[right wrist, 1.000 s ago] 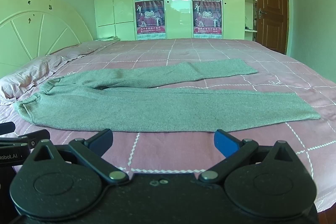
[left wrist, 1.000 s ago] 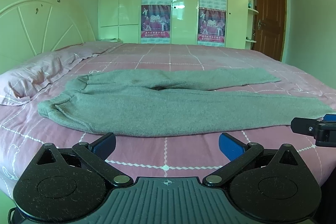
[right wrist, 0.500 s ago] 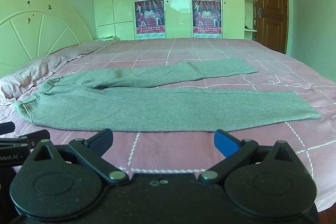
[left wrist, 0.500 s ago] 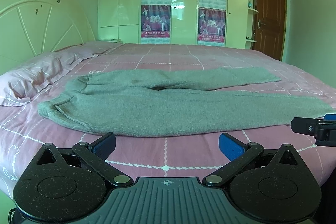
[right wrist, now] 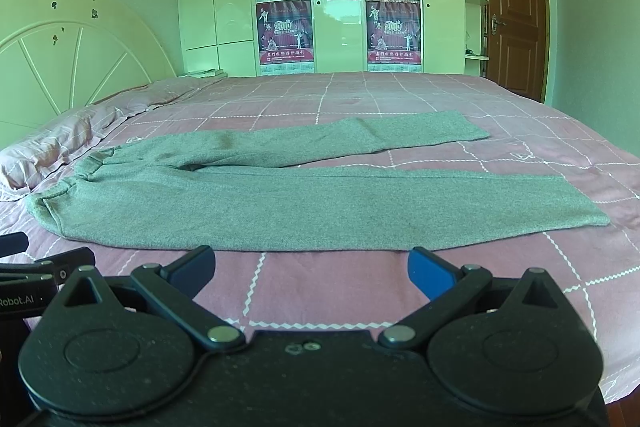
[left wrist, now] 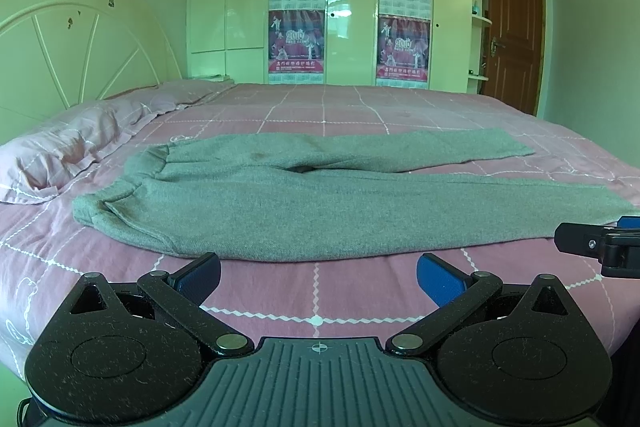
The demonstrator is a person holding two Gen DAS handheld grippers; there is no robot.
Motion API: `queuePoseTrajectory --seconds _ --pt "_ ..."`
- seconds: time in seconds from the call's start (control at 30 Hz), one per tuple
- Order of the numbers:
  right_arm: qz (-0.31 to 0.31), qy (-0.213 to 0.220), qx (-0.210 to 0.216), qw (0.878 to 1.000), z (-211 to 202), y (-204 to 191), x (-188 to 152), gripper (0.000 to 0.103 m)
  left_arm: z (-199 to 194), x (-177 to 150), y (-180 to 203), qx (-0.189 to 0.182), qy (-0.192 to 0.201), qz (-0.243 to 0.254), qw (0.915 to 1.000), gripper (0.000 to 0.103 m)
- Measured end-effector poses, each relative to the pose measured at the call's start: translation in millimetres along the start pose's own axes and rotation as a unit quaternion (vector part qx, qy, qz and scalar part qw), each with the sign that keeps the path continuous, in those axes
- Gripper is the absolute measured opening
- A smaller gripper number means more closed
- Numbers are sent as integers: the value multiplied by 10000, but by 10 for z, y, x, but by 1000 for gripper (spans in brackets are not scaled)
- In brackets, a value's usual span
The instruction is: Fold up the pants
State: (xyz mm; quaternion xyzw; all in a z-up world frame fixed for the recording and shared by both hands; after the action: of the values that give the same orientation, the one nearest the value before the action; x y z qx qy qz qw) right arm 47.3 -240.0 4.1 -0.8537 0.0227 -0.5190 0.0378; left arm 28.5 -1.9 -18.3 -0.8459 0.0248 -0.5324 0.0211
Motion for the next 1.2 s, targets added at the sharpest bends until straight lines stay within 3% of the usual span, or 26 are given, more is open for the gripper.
queuePoseTrajectory --seconds 1.03,1.2 --pt "21 -38 -7 10000 13 19 -5 97 21 -10 -4 -34 -67 34 10000 103" --pt "149 18 217 9997 -9 94 105 97 115 84 -197 87 -165 -187 9997 103"
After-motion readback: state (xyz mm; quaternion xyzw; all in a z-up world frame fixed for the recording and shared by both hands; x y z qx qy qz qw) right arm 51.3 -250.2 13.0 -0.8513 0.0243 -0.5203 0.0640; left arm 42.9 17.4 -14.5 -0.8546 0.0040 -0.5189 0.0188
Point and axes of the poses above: each gripper's, at about its wrist camera, not at the fingertips, and z roughly the way its jaws point, y to its right, x to its top, the point moved 3 cm from there along z, roughly the way its jaws point, and after that the axes turned 4 degrees about z, right-handed, at the moved point
